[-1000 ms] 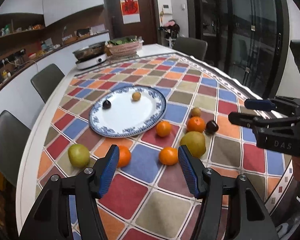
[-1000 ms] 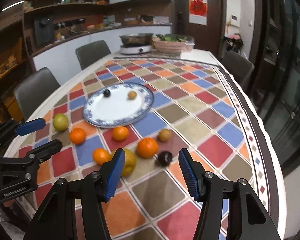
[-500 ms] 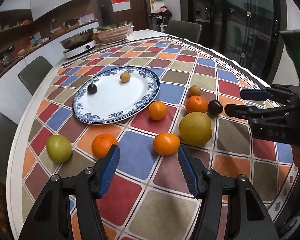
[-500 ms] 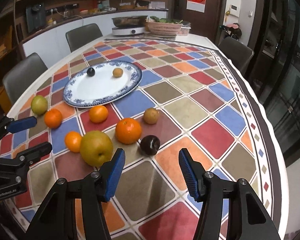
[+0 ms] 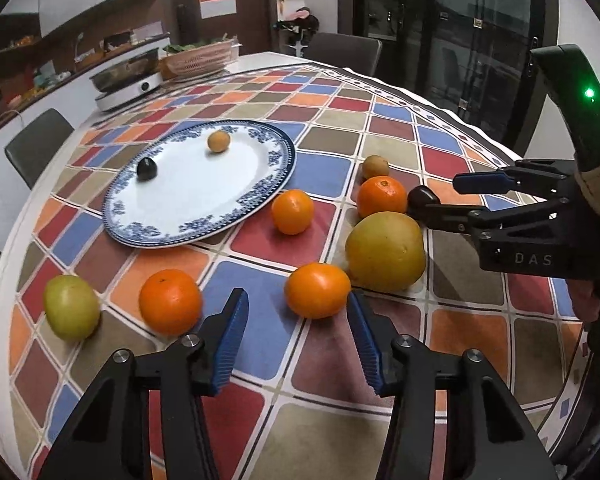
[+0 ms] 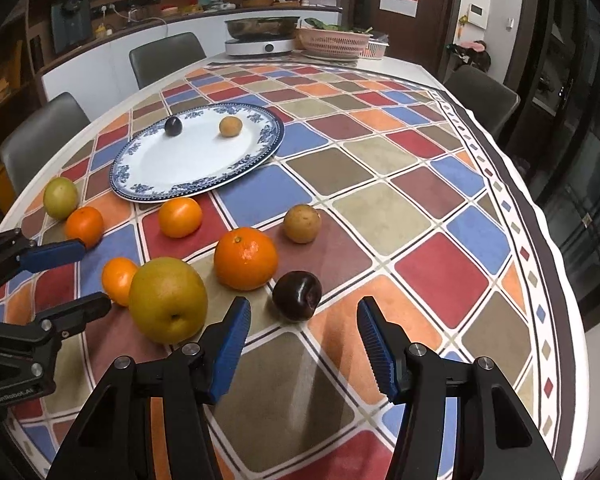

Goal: Organize fruits
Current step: 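Grasp a tangerine with the left tool while the right tool grasps another dark plum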

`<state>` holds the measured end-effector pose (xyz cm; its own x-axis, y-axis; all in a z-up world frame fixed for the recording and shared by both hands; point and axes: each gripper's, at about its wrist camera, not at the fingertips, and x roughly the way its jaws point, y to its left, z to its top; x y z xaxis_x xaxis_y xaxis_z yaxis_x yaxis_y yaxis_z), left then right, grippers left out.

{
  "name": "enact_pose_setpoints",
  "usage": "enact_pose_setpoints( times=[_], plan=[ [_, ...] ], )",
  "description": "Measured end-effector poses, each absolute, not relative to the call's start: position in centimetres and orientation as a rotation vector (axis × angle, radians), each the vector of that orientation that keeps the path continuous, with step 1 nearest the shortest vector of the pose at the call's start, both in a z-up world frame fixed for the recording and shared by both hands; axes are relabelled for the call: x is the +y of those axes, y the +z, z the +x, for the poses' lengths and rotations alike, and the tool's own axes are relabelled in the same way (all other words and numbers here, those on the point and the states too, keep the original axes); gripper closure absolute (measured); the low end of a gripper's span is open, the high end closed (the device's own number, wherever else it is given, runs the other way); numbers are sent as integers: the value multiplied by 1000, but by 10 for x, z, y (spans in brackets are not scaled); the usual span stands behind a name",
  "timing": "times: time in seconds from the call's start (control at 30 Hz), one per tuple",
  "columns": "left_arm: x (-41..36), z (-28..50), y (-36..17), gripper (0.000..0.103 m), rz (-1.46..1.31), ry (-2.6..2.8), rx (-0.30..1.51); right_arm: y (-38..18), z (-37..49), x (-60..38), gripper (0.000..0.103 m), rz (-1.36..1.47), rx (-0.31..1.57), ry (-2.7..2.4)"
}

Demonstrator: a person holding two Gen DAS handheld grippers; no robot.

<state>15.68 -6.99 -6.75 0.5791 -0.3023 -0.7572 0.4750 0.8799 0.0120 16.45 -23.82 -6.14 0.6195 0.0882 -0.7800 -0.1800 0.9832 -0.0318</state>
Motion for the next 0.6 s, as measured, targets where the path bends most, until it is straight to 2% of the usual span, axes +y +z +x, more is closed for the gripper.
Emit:
enact_pose_setpoints(
  times=[0.37, 0.6],
  plan=[
    [-80, 163, -76, 59, 238, -506, 853, -73, 177, -243, 47, -74, 926, 158],
    [-82, 167, -80, 64, 217, -508, 874, -78, 181, -244, 58, -60, 938, 164]
  ],
)
